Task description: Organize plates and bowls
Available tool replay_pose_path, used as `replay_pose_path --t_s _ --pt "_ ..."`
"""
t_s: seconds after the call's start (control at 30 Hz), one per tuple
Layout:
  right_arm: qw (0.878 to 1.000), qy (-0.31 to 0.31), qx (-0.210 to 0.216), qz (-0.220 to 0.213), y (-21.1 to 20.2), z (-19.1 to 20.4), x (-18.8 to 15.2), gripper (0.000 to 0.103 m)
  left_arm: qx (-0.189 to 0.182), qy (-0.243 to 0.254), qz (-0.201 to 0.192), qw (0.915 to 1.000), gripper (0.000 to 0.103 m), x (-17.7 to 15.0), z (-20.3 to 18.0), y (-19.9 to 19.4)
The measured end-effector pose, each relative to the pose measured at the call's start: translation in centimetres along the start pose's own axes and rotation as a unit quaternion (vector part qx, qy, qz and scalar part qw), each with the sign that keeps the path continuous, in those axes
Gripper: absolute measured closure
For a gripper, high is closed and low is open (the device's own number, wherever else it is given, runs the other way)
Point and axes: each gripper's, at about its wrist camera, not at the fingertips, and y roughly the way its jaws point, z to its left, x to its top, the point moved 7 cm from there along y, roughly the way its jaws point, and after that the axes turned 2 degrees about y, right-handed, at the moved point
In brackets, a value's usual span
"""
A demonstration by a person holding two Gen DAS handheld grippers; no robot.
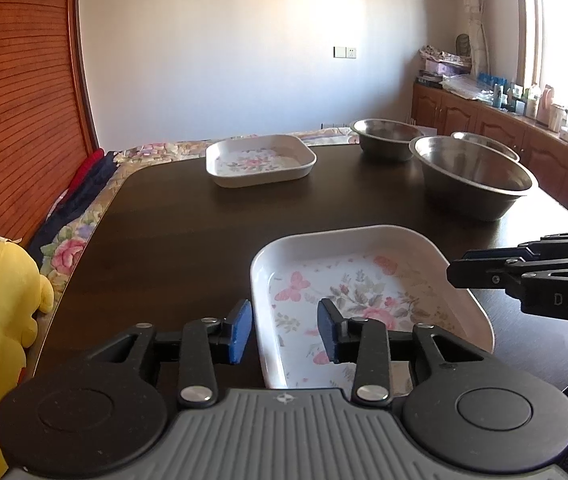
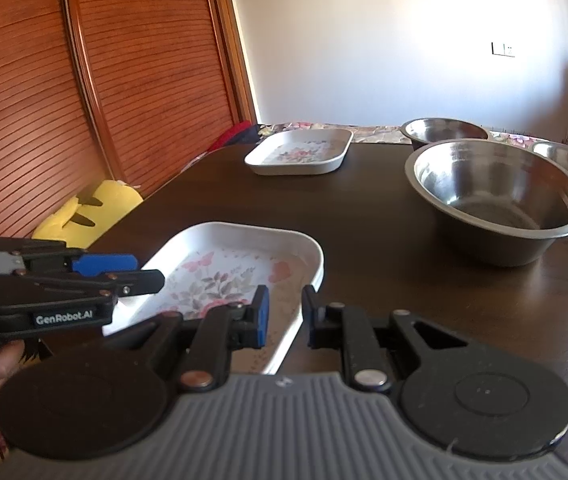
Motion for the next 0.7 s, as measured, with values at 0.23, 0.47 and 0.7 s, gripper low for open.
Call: replay_pose_path --t_s 0.23,0.47,0.7 --pt "1.000 0.000 -0.001 -0.007 -0.2 -0.1 0.4 0.083 -0.004 0.003 -0.010 0.9999 0.050 0.5 -0.4 -0.5" --pt "1.000 -0.009 -0.008 -0.015 -0.1 -0.7 2.1 0.083 -0.007 0.003 -0.020 0.9998 0.040 2.0 0.0 -0.1" --pt "0.999 -0.012 -0.016 -0.028 0.7 -1.5 5.6 0.068 -0.001 -0.003 -0.035 0.9994 0.027 5.1 1.6 0.8"
